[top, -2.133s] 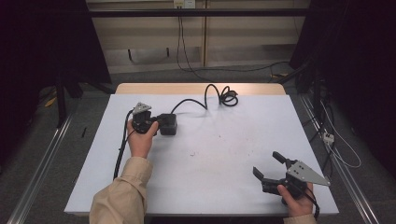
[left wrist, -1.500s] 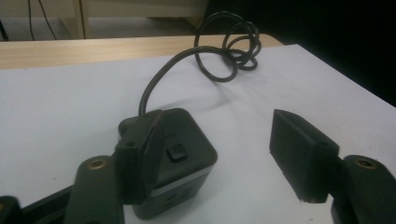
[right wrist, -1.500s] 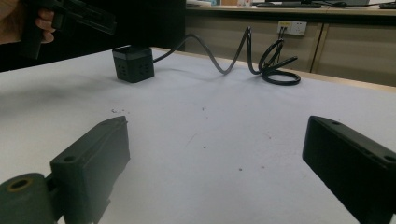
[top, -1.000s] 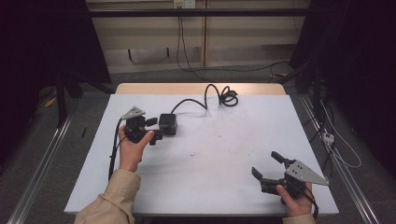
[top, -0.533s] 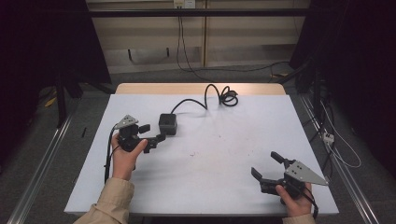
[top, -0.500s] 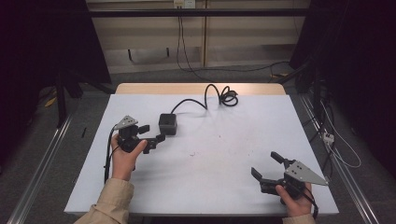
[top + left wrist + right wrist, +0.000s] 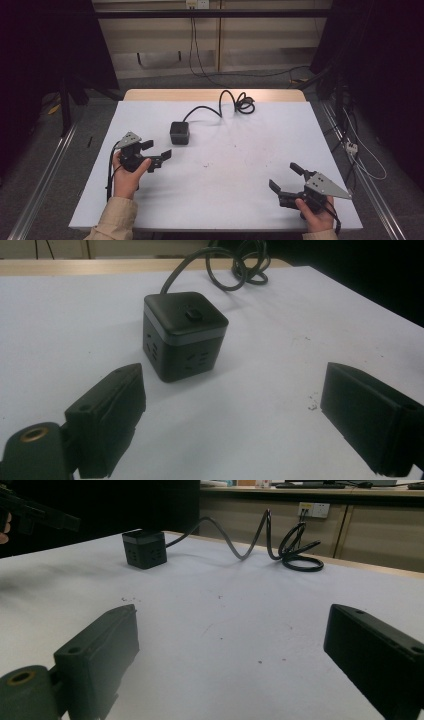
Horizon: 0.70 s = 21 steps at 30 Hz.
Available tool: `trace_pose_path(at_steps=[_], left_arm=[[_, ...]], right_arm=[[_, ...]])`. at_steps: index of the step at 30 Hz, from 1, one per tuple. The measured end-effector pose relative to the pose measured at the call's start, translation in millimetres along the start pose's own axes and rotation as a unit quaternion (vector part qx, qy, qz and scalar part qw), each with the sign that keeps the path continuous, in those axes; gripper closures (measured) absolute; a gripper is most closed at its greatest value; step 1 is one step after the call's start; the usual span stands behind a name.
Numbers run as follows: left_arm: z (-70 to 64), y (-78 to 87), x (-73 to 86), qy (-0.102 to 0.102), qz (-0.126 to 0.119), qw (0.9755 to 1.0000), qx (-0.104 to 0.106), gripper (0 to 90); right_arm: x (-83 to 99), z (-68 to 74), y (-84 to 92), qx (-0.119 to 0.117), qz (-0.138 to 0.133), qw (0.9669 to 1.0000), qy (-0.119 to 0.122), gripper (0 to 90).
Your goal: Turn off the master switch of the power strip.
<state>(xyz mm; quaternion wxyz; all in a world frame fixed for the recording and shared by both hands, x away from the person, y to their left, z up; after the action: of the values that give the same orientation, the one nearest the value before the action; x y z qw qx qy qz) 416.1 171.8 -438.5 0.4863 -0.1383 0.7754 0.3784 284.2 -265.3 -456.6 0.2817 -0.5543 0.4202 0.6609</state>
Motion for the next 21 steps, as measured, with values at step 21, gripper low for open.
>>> trace_pose_path(at_steps=[21], left_arm=[[7.5, 29.2, 22.0, -0.011, -0.006, 0.9999, -0.009, 9.0]], right_arm=[[-0.5, 0.3, 0.4, 0.0, -0.001, 1.0, 0.001, 6.7]])
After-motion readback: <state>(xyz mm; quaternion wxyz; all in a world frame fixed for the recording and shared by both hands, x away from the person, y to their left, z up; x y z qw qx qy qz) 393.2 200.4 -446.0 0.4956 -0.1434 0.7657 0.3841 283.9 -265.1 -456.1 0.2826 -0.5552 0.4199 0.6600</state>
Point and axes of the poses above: each handheld gripper's, and its own axes: y roughly backward along the jaws, x roughly out of its underside, z roughly to its left, the point moved 4 cm from there along -y, roughly forward along the jaws, and after that the axes turned 2 degrees about z, right-handed, at the moved point
